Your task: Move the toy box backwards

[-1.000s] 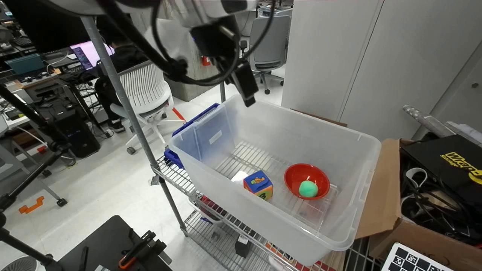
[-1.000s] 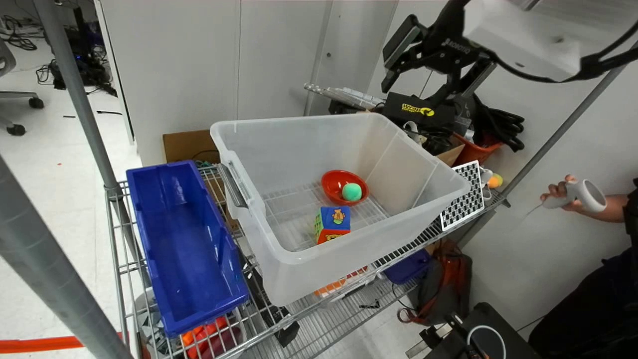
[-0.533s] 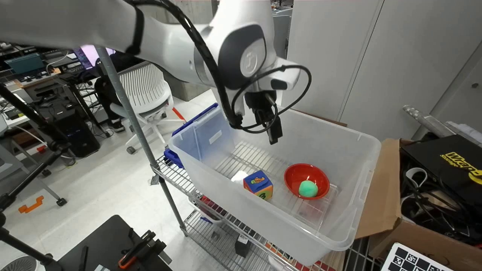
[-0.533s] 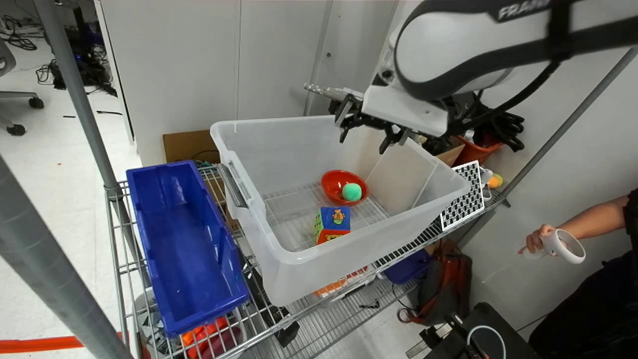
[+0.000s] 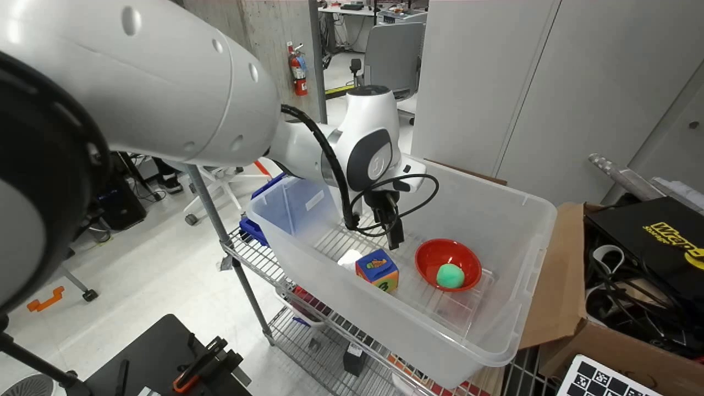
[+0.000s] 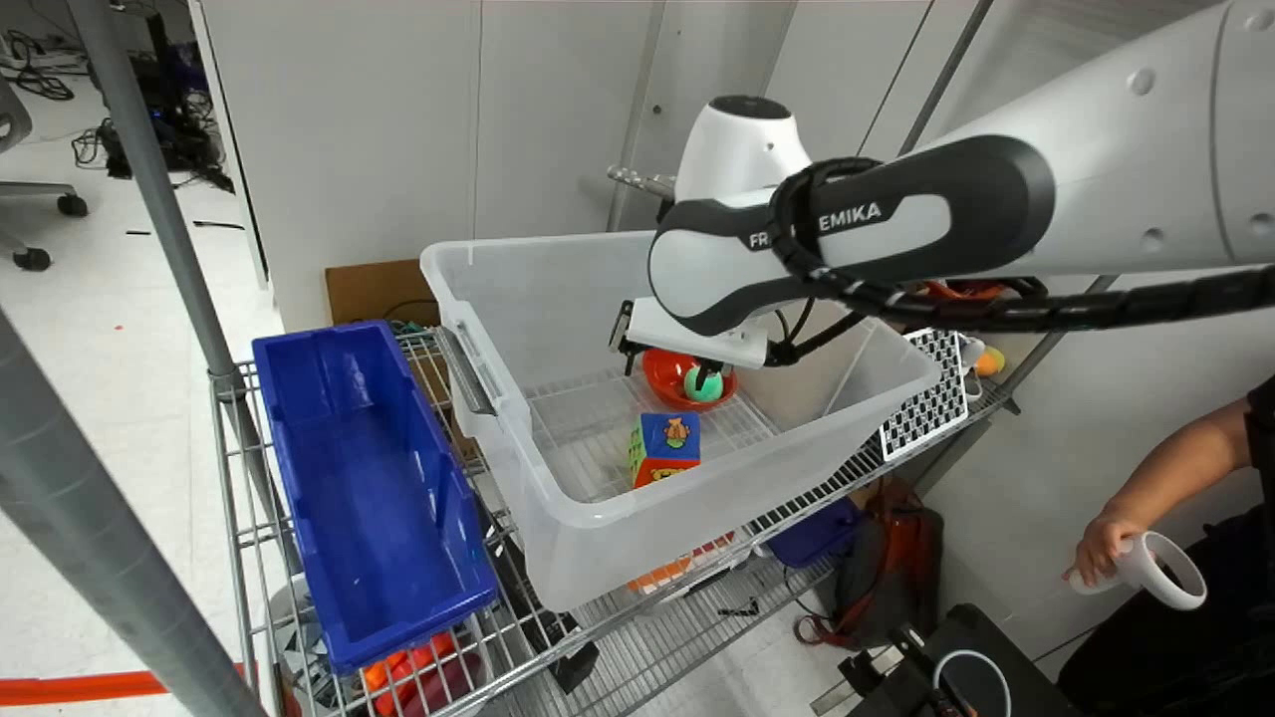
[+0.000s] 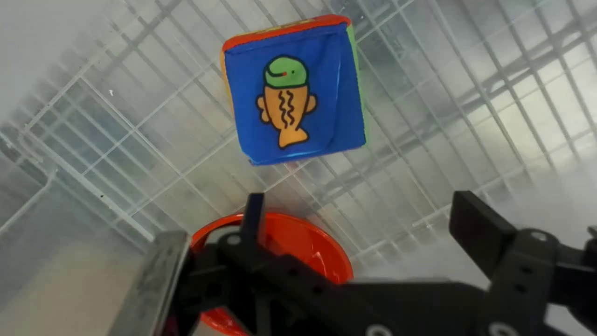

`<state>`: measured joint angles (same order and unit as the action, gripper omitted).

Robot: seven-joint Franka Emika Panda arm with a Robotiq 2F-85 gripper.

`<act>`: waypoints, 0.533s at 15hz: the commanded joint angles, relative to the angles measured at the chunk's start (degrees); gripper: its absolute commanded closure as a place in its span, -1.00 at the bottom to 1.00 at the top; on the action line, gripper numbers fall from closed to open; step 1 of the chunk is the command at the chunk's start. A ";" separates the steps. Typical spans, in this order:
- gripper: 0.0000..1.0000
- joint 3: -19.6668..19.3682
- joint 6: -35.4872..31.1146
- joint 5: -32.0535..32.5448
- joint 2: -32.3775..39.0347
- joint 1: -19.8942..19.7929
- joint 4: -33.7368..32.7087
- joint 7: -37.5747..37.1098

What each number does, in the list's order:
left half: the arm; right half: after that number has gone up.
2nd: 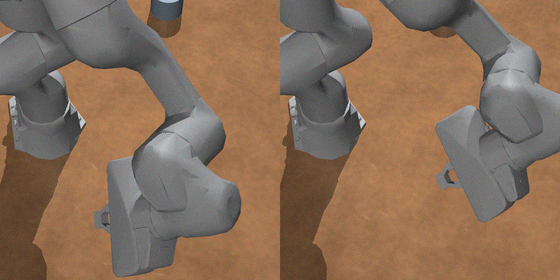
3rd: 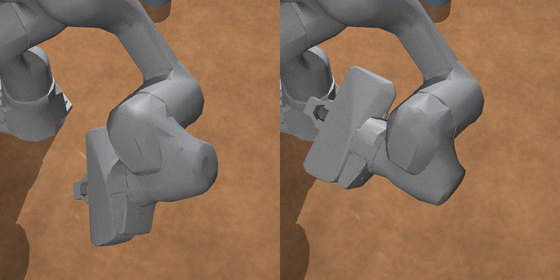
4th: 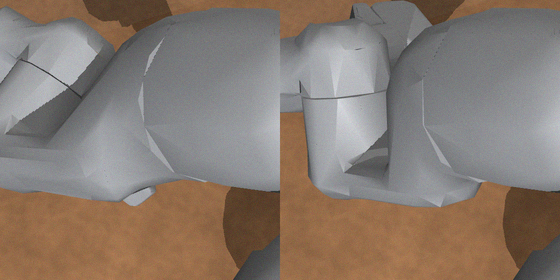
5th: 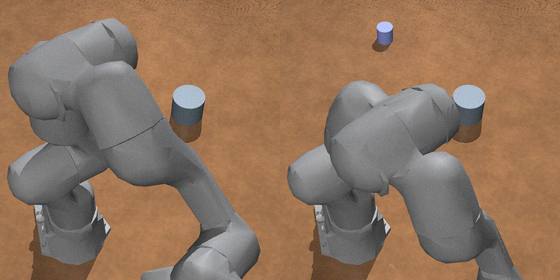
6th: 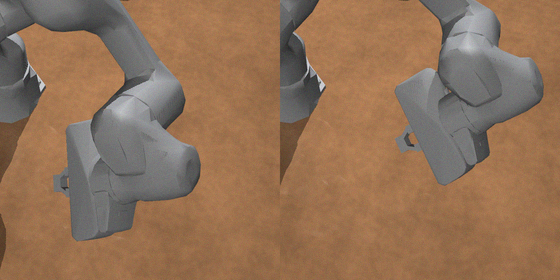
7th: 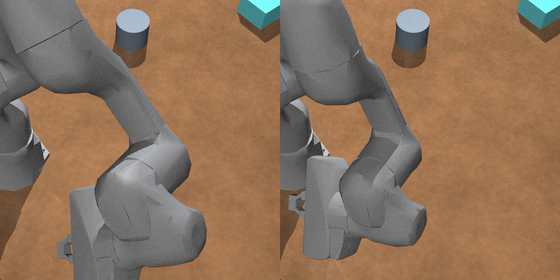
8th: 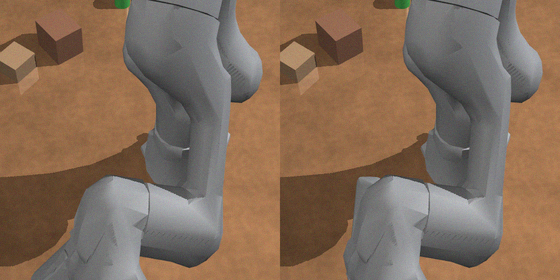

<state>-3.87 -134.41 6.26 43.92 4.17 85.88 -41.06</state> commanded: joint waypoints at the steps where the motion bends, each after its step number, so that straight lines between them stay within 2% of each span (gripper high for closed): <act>1: -1.00 -2.67 2.50 -0.69 5.24 1.95 -5.28 -0.05; 8: -1.00 -3.04 7.80 -1.38 8.96 3.66 -6.50 -0.97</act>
<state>-5.81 -129.72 6.20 51.06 6.52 82.12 -41.16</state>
